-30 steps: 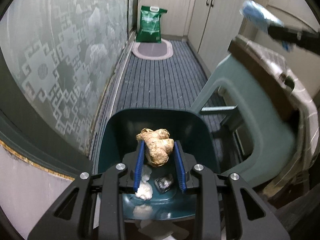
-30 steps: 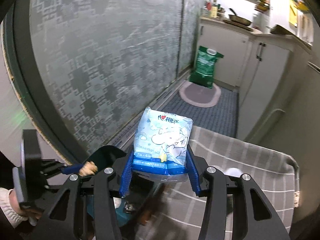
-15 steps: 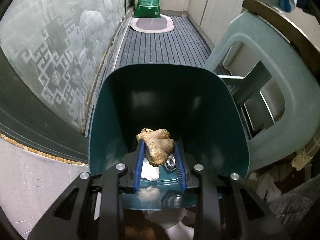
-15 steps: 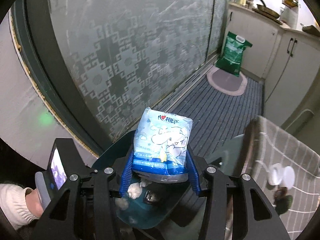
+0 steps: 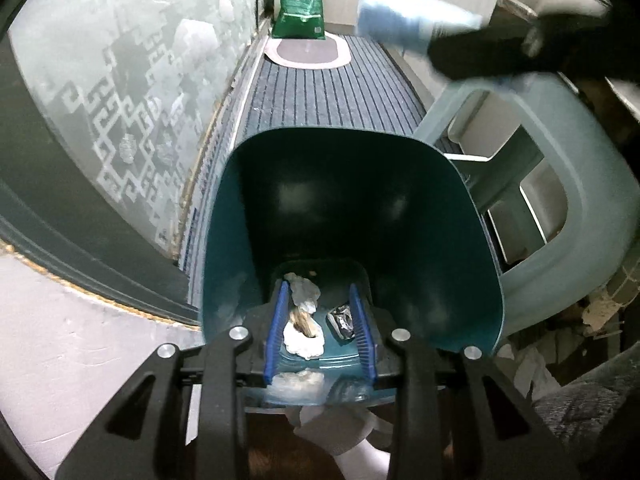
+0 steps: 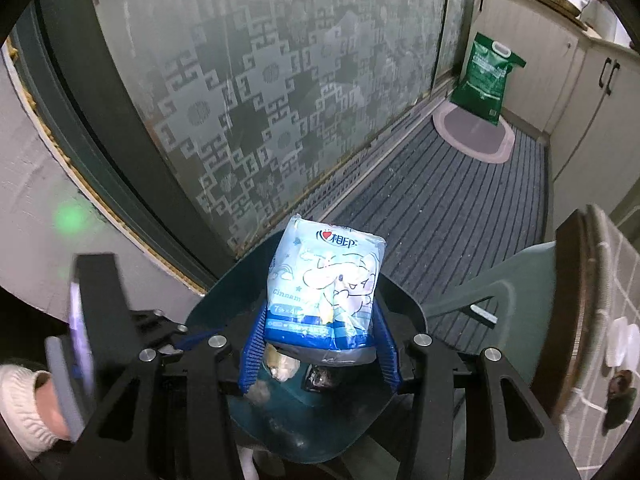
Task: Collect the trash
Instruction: 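Drop the ginger and tissue pack into the teal bin, opening both tools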
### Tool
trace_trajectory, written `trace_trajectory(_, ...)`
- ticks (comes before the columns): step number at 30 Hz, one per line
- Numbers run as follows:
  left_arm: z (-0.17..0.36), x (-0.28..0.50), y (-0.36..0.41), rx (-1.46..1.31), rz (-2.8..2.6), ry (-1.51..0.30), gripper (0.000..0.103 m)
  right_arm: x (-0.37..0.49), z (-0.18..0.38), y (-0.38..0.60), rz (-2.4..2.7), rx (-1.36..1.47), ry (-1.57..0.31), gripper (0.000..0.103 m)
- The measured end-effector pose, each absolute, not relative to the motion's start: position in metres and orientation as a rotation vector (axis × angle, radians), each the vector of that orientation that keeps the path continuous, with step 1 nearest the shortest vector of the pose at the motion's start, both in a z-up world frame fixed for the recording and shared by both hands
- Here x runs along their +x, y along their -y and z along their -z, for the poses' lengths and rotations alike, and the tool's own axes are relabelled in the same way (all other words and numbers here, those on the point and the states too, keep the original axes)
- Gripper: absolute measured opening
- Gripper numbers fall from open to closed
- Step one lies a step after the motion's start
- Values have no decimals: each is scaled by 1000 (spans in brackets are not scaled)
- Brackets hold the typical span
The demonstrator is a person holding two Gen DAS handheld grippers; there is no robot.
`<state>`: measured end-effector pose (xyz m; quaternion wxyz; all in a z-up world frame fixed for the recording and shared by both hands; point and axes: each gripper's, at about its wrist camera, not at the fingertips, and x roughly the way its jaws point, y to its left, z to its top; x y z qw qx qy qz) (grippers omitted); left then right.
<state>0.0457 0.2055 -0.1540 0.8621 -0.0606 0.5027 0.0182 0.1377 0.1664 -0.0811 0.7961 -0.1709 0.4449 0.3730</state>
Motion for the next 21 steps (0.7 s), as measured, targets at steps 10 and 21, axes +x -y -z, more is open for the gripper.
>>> trace_trajectory(10, 105, 24, -222, -167, -75, -929, 26, 137, 110, -182, -791, -415, -1011, 48)
trace_trajectory(21, 50, 7, -227, -206, -91, -798, 18, 130, 159, -196, -809, -493, -1111, 48)
